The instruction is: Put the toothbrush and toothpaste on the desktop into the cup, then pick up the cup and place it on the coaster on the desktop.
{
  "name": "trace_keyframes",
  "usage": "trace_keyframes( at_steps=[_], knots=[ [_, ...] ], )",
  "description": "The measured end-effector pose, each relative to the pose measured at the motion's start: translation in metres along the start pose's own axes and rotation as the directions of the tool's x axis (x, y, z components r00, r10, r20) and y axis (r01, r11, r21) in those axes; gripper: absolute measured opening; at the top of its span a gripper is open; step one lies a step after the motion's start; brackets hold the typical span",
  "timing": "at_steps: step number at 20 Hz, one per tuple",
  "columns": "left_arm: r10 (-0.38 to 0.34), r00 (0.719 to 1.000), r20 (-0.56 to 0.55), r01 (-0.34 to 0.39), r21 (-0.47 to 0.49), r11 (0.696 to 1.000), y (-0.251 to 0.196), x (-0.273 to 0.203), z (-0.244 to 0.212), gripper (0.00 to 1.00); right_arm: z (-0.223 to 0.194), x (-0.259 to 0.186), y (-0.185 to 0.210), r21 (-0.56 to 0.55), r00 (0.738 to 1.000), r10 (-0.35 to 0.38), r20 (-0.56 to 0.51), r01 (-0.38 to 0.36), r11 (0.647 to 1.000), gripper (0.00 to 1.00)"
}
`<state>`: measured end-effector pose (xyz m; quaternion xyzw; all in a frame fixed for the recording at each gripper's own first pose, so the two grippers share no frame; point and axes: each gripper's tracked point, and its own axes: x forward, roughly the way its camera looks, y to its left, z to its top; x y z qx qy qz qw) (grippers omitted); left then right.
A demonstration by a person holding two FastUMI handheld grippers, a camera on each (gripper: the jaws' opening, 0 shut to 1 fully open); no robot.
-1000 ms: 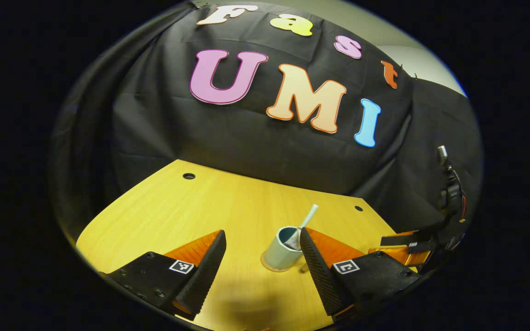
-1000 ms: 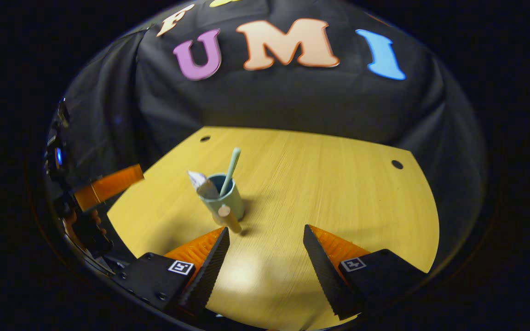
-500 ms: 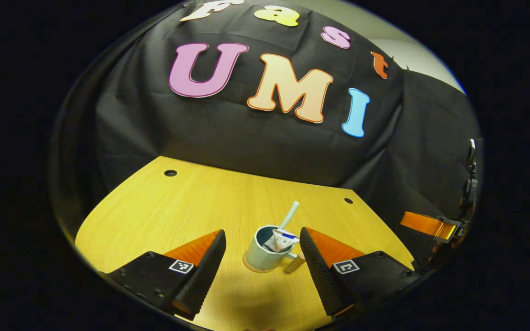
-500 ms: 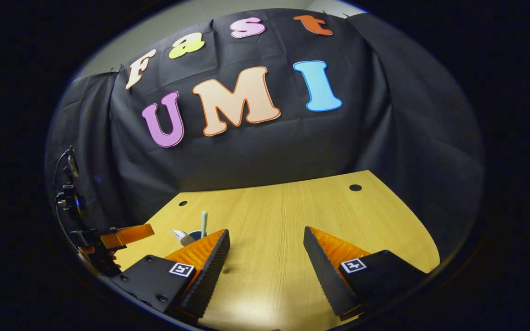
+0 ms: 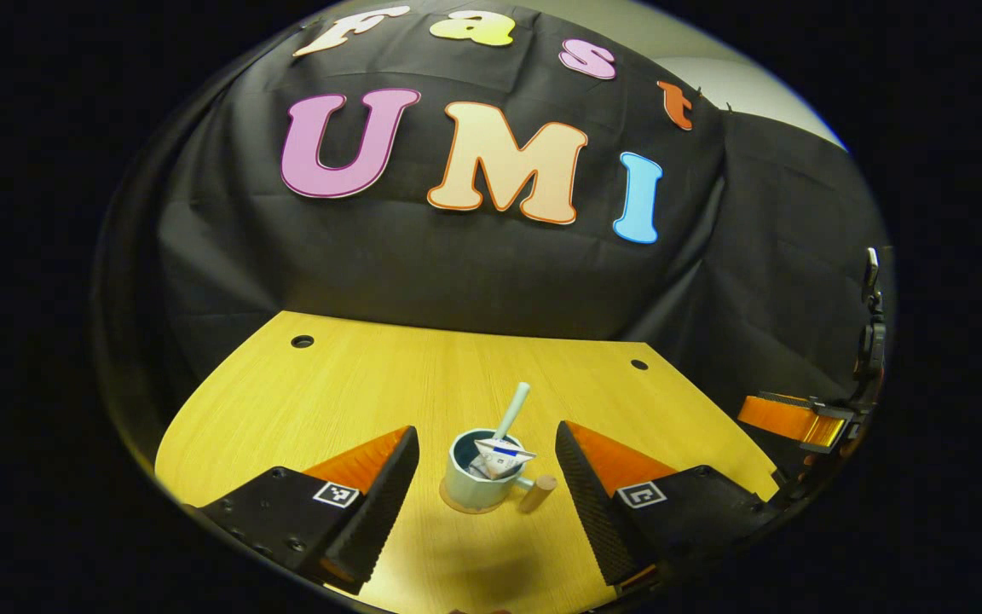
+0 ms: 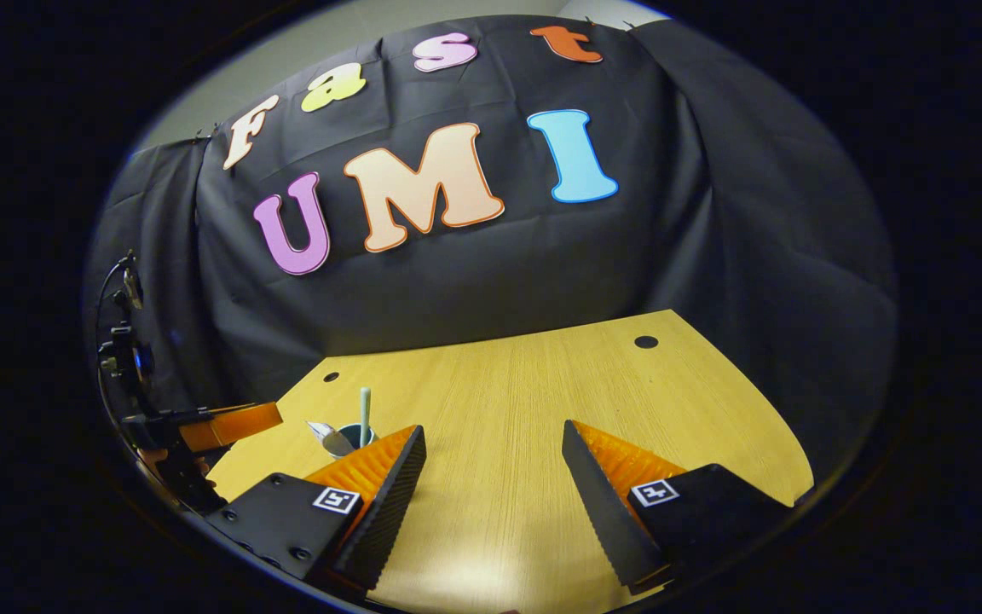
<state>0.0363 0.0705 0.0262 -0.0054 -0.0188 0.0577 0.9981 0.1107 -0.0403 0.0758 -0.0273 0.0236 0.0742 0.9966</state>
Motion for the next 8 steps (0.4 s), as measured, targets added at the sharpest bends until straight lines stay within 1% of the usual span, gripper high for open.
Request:
trace_keyframes(
  at_steps=[8],
  knots=[
    [-0.028,1.000,0.003,0.028,0.043,0.999,-0.034,0.002,0.000,0.93,0.004,-0.018,-0.018,0.016,1.000,-0.001,0.009,0.001,1.000,0.99]
  ],
)
